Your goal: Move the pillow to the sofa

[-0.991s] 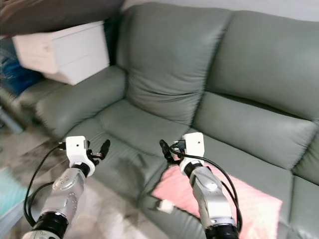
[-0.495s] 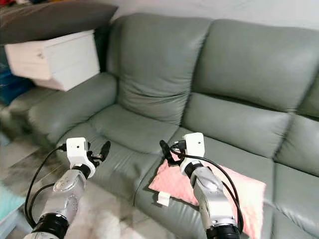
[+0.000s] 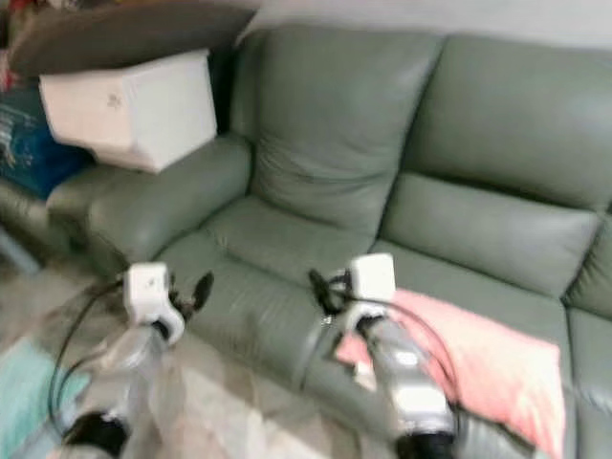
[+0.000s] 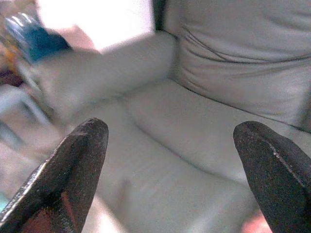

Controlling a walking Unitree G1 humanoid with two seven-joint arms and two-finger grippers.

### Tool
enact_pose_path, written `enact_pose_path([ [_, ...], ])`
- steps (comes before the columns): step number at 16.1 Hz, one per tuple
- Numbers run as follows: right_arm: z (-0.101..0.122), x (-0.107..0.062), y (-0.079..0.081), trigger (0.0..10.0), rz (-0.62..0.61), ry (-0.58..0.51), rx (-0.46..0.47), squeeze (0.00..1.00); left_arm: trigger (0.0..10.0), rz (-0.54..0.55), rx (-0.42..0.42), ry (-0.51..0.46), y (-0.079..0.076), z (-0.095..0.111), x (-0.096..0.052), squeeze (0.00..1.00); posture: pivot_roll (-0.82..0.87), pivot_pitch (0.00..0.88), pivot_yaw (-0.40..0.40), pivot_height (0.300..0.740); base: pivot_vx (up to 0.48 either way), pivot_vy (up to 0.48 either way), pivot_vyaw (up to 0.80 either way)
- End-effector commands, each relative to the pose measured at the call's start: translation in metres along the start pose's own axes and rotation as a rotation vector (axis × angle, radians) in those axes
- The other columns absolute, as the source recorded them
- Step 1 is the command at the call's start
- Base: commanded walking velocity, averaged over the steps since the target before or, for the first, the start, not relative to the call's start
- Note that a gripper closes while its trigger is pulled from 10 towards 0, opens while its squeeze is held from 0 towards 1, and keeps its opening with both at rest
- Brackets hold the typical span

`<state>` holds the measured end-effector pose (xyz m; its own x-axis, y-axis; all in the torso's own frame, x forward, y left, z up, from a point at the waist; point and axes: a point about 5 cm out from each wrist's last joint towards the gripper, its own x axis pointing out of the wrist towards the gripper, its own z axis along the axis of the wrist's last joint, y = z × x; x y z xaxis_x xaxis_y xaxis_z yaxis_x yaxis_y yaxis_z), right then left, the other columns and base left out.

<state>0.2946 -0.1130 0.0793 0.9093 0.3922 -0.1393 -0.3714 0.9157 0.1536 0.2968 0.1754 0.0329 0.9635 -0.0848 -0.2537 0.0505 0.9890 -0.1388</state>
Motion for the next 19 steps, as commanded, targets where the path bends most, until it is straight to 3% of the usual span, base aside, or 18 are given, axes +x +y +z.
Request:
enact_pose_path([
  [1, 0.004, -0.002, -0.010, 10.0, -0.024, -0.009, -0.010, 0.00, 10.0, -0.026, 0.022, -0.054, -0.009, 0.014, 0.006, 0.00, -0.17, 0.000, 0.068, 0.740, 0.000, 0.000, 0.00],
  [6, 0.006, -0.001, -0.014, 10.0, -0.033, -0.013, -0.018, 0.00, 10.0, -0.043, 0.022, -0.061, -0.011, 0.015, 0.006, 0.00, -0.16, 0.000, 0.072, 0.740, 0.000, 0.000, 0.00],
  [19, 0.006, 0.001, -0.002, 10.0, 0.043, -0.027, -0.030, 0.00, 10.0, -0.062, 0.027, -0.103, -0.014, 0.023, 0.007, 0.00, -0.15, 0.000, 0.071, 0.740, 0.000, 0.000, 0.79],
])
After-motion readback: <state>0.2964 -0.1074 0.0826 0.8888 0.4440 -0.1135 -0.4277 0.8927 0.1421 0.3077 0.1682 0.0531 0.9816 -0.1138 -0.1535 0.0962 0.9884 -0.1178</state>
